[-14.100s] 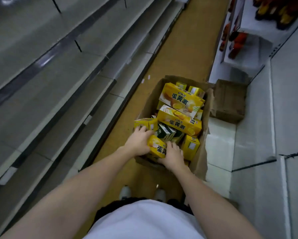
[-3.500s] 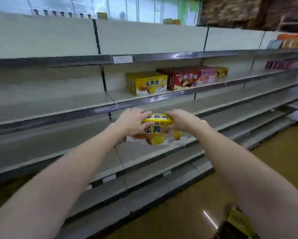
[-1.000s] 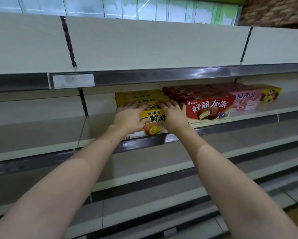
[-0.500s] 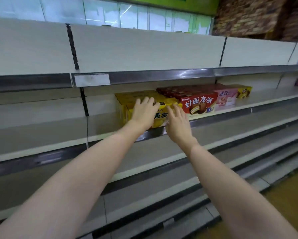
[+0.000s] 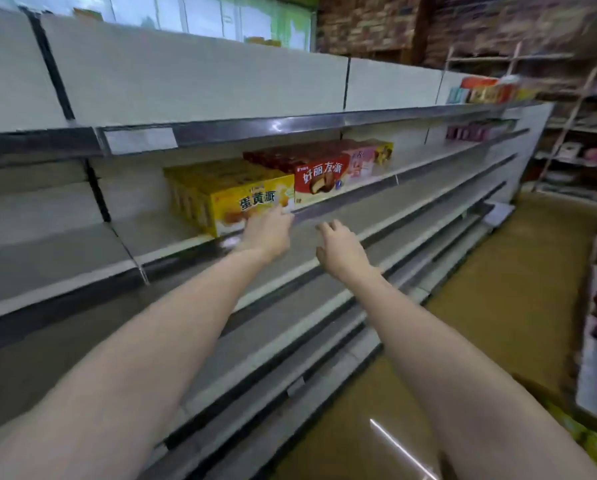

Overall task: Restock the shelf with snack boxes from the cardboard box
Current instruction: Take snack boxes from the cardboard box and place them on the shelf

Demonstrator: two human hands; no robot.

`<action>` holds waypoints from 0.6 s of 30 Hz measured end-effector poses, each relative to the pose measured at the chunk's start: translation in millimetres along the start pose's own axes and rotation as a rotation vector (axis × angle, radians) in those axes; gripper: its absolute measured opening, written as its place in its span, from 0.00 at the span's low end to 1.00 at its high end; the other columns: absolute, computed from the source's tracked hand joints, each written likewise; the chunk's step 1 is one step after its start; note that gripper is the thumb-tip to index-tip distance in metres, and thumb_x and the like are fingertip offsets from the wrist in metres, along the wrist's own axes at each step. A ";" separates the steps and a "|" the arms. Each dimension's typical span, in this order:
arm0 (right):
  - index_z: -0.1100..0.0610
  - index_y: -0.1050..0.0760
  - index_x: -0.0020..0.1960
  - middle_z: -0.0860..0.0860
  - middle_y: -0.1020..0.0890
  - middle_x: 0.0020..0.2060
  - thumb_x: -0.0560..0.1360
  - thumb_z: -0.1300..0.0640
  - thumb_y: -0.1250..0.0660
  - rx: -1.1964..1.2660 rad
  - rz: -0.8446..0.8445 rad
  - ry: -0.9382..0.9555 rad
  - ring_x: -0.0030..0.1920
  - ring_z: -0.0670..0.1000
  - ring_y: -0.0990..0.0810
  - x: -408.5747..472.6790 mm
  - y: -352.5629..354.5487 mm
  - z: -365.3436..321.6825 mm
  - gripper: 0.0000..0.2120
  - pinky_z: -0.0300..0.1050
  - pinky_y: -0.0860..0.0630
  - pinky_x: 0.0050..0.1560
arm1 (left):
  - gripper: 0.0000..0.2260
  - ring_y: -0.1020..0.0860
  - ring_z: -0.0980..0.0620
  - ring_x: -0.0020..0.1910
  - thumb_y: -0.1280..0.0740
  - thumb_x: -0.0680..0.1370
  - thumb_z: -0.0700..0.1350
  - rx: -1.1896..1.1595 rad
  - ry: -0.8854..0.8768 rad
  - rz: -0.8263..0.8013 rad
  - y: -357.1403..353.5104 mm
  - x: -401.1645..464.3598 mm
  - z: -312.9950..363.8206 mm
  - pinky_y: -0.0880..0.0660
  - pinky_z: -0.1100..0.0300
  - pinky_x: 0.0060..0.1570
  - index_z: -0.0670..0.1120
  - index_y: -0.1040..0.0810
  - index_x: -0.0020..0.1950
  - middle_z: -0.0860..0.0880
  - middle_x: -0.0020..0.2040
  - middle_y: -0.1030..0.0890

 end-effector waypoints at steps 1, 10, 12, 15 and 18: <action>0.59 0.32 0.71 0.59 0.27 0.64 0.78 0.58 0.35 -0.027 -0.004 -0.016 0.62 0.61 0.27 -13.7 0.9 7.6 0.22 0.54 0.29 0.61 | 0.13 0.25 0.40 0.60 0.39 0.77 0.38 -0.085 -0.015 -0.020 -5.6 -6.1 11.7 0.28 0.51 0.50 0.45 0.23 0.60 0.41 0.61 0.24; 0.57 0.32 0.71 0.56 0.28 0.64 0.80 0.58 0.39 -0.003 -0.020 -0.319 0.62 0.60 0.27 -175.1 -4.5 97.6 0.19 0.54 0.26 0.60 | 0.11 0.20 0.40 0.50 0.38 0.75 0.42 -0.471 -0.275 -0.209 -64.6 -84.4 146.4 0.24 0.52 0.49 0.38 0.20 0.51 0.39 0.49 0.18; 0.57 0.31 0.70 0.55 0.28 0.63 0.80 0.58 0.39 -0.004 -0.033 -0.420 0.61 0.59 0.26 -223.7 -9.9 114.6 0.19 0.51 0.26 0.57 | 0.08 0.21 0.41 0.50 0.37 0.77 0.39 -0.482 -0.322 -0.270 -77.5 -110.7 177.9 0.27 0.55 0.45 0.39 0.21 0.51 0.40 0.48 0.18; 0.57 0.29 0.67 0.55 0.27 0.62 0.78 0.58 0.36 -0.033 -0.066 -0.561 0.61 0.59 0.26 -296.1 -18.0 135.9 0.18 0.50 0.28 0.59 | 0.07 0.21 0.42 0.50 0.37 0.77 0.38 -0.539 -0.399 -0.318 -94.9 -150.1 217.3 0.30 0.56 0.41 0.40 0.20 0.50 0.42 0.48 0.19; 0.58 0.30 0.67 0.55 0.27 0.61 0.78 0.57 0.35 -0.034 -0.115 -0.703 0.62 0.58 0.26 -359.2 -27.0 153.6 0.18 0.50 0.28 0.60 | 0.09 0.21 0.44 0.52 0.35 0.76 0.40 -0.592 -0.437 -0.414 -113.8 -188.8 250.8 0.28 0.57 0.44 0.42 0.20 0.55 0.44 0.50 0.18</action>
Point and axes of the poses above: each hand's wrist, its own x-axis towards the middle knuckle, its own y-axis out of the back of the hand, z = x × y, the point moved 5 cm from there along x, towards the middle knuckle
